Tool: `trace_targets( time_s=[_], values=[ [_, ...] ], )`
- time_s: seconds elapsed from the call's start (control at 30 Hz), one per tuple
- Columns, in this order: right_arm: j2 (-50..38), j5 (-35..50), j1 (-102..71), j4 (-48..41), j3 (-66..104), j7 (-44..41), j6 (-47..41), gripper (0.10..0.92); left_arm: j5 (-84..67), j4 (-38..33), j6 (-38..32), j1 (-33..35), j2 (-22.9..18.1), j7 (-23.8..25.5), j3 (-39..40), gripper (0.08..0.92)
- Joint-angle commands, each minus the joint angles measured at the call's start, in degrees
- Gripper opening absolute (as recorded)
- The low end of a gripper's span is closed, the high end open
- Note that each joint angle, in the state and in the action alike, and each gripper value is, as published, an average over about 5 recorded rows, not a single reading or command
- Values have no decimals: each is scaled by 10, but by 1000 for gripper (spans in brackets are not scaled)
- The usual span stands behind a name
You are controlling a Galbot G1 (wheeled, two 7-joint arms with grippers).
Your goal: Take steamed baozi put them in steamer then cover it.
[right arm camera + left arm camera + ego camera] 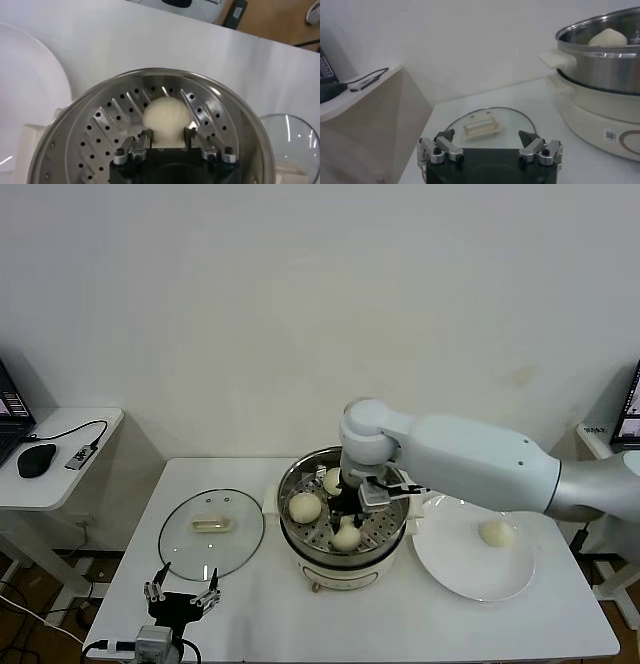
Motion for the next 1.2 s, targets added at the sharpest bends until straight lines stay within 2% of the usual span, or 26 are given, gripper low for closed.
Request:
trace_targets(
  time_s=[0.03, 0.3, 0.4, 0.57, 0.8, 0.97, 1.2],
  values=[
    [1, -1, -4, 2, 3, 7, -23, 540, 1, 1, 0, 0, 0, 0, 1, 823],
    [-30, 28, 39, 8, 69, -8, -66, 767, 0, 4, 2, -5, 1, 4, 1, 823],
    [-63, 67, 79, 9, 80, -23, -81, 813, 0, 7, 2, -6, 3, 5, 2, 823],
    [-129, 161, 160, -2, 52, -30, -154, 822, -1, 5, 3, -6, 4, 8, 2, 823],
    [-226, 252, 167, -37, 46, -33, -381, 823, -4, -3, 3, -4, 8, 12, 2, 823],
    [-286, 237, 103, -52, 82, -33, -530, 823, -9, -7, 1, -3, 11, 14, 4, 823],
    [-324, 159, -43, -90, 182, -39, -571, 823, -11, -10, 0, 3, 14, 19, 8, 823]
  ],
)
